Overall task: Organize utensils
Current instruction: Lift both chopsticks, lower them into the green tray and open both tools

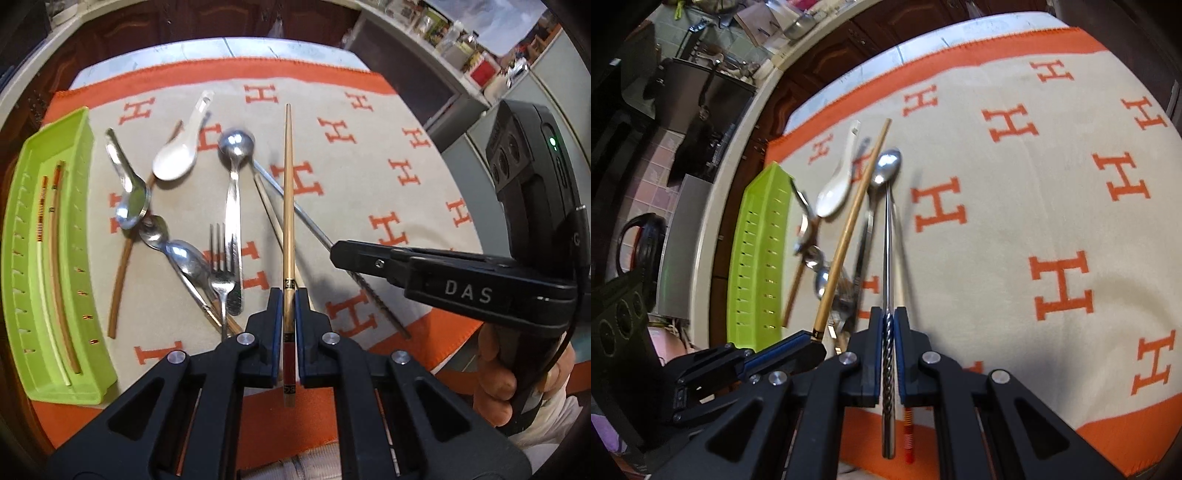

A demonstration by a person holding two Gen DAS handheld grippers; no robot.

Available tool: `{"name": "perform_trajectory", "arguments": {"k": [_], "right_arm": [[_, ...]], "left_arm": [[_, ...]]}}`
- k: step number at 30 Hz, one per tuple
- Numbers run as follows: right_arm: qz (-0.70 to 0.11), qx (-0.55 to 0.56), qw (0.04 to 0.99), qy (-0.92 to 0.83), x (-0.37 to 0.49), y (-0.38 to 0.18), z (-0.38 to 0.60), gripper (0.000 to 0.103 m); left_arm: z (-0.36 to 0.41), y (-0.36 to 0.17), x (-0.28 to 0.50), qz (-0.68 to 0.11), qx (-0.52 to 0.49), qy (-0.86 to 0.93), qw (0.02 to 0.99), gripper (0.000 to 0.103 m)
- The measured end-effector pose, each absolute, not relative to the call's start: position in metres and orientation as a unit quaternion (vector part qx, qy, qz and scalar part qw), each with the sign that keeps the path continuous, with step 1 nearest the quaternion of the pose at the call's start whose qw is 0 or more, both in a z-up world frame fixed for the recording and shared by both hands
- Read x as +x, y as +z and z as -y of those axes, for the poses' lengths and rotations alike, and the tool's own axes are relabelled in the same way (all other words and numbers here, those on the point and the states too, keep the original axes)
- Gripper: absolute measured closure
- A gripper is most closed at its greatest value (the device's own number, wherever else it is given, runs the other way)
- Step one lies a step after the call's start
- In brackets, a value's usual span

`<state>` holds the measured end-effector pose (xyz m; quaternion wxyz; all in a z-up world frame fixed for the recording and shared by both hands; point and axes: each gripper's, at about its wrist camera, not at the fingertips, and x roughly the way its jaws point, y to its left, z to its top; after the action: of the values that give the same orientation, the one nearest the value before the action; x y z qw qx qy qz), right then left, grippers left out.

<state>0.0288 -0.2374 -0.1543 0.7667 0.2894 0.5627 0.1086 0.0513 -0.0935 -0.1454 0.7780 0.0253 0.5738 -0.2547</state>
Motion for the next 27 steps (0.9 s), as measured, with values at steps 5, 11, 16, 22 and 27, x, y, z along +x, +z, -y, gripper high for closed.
{"name": "perform_trajectory", "arguments": {"k": [5, 11, 16, 22, 27], "right_arm": [[-0.545, 0.281, 0.783, 0.104, 0.028, -0.132, 0.229, 0.097], [-0.541, 0.266, 0.792, 0.093, 0.031, -0.118, 0.218, 0.097], [-0.543, 0.242, 0.800, 0.078, 0.026, -0.117, 0.218, 0.098], [-0.577, 0.166, 0.797, 0.055, 0.019, -0.153, 0.211, 0.098], [-0.604, 0.146, 0.783, 0.036, 0.017, -0.193, 0.220, 0.098]], "left_arm": [[0.063, -0.120, 0.050, -0.548, -0.002, -0.240, 0.802, 0.099], [0.022, -0.105, 0.054, -0.530, -0.026, -0.209, 0.821, 0.099], [-0.005, -0.106, 0.059, -0.525, -0.044, -0.191, 0.828, 0.099], [-0.012, -0.110, 0.056, -0.522, -0.051, -0.189, 0.830, 0.099], [-0.014, -0.108, 0.054, -0.519, -0.054, -0.186, 0.833, 0.099]]}}
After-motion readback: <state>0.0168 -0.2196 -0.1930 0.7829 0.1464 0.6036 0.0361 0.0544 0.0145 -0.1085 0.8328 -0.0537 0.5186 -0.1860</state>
